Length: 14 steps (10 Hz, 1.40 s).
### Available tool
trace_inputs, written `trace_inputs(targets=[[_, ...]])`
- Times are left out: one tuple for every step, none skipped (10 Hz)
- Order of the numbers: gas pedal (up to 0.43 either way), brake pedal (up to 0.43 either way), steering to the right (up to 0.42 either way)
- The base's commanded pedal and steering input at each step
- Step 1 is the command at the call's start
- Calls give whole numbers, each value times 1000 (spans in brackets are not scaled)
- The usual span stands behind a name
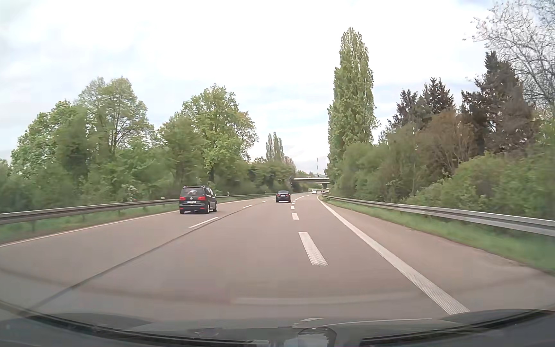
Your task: Follow the waypoints while adhering to traffic rules and regulations
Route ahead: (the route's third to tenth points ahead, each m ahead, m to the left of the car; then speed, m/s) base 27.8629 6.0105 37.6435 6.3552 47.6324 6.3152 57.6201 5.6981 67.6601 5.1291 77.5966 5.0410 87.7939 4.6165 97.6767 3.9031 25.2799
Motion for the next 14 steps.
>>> trace_inputs(targets=[[0, 0, 11], [0, 0, 10], [0, 0, 10], [0, 0, 10], [0, 0, 9], [0, 0, 8], [0, 0, 8], [0, 0, 8], [0, 0, 7], [0, 0, 7], [0, 0, 7], [0, 0, 7], [0, 0, 6], [0, 0, 6]])
